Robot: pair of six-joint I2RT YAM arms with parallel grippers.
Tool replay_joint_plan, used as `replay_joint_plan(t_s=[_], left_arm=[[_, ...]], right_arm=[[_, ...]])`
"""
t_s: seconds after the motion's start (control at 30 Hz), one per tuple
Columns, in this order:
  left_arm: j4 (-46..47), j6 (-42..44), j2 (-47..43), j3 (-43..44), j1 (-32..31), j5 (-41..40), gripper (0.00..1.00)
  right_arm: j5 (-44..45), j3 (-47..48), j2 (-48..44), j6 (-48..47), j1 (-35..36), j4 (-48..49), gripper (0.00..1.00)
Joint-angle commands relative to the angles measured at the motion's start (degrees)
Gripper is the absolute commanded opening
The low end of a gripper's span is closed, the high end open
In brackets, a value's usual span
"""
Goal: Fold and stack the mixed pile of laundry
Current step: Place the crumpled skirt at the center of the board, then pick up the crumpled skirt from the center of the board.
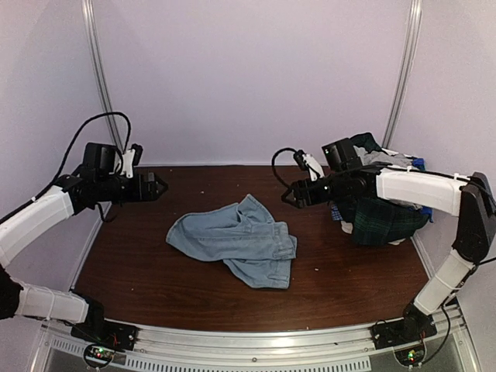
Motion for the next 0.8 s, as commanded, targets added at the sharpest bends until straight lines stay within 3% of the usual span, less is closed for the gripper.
replay_joint_plan(t_s=[0.0, 0.33, 0.6, 0.77], left_arm=[[1.3, 4.9, 3.1, -2.2, -7.0, 2.9, 0.97], [4.3, 15.1, 15.9, 4.4, -25.7, -2.1, 0.91], [4.3, 27.4, 33.3, 20.5, -32.8, 0.8, 0.87], [-1.6, 31.1, 45.0, 33.3, -33.4, 1.3, 0.85]], right_arm=[[-1.0, -6.6, -3.1, 1.1, 1.7, 4.7, 0.74], [-4.1, -15.9, -6.4, 4.3, 0.4, 10.0, 0.73], [-9.5, -20.9, -12.6, 8.8, -5.5, 14.6, 0.72], [-9.9, -22.0, -15.4, 8.4, -7.6, 13.3, 0.72]])
